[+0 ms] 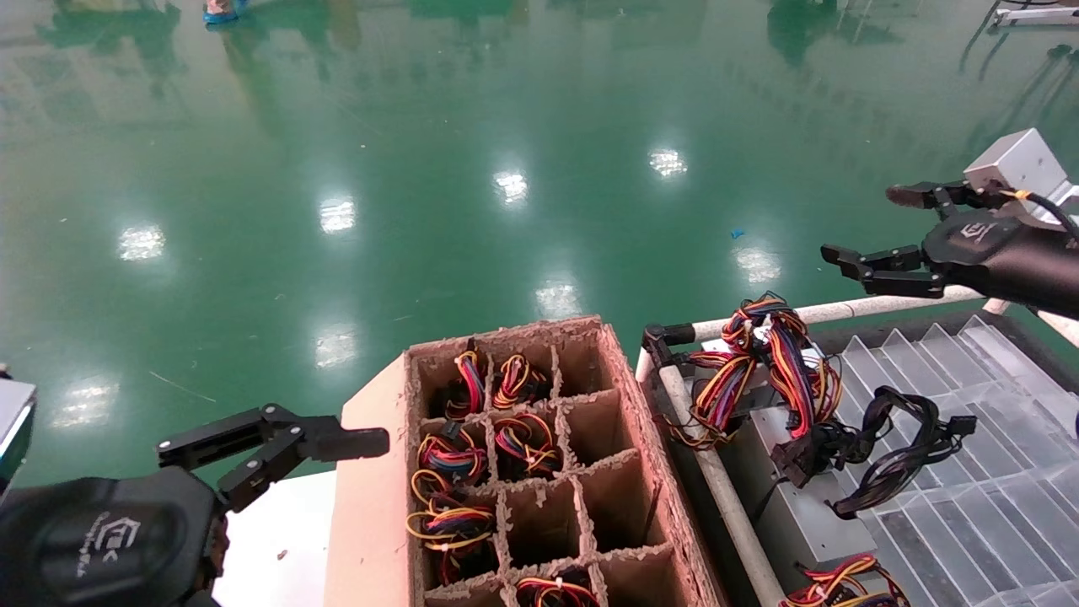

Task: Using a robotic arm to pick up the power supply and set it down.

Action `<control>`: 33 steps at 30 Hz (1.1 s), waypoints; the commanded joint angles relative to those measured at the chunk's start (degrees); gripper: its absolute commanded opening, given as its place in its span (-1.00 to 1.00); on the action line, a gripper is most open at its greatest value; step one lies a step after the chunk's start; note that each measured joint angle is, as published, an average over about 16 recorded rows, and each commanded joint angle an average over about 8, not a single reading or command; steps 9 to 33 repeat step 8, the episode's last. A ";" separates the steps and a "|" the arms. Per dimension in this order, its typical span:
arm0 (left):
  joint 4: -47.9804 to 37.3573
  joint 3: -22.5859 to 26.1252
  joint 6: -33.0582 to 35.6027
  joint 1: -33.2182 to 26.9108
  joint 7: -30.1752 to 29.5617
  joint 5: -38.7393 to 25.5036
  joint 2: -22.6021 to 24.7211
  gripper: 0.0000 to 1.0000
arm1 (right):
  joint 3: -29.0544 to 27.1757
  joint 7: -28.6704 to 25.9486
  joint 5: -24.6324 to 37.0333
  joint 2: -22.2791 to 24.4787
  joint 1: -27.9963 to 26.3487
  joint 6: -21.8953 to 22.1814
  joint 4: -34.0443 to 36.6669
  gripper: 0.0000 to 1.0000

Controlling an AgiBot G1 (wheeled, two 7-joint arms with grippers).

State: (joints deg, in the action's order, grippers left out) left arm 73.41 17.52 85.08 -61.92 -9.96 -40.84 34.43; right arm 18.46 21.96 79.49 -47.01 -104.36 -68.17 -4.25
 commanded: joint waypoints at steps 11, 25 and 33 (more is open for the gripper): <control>-0.03 0.02 0.00 -0.01 0.02 0.00 0.00 1.00 | -0.37 -2.60 -3.65 1.35 4.03 -1.87 -6.36 1.00; -0.03 0.02 0.00 -0.01 0.02 0.00 0.00 1.00 | -0.37 -2.60 -3.65 1.35 4.03 -1.87 -6.36 1.00; -0.03 0.02 0.00 -0.01 0.02 0.00 0.00 1.00 | -0.37 -2.60 -3.65 1.35 4.03 -1.87 -6.36 1.00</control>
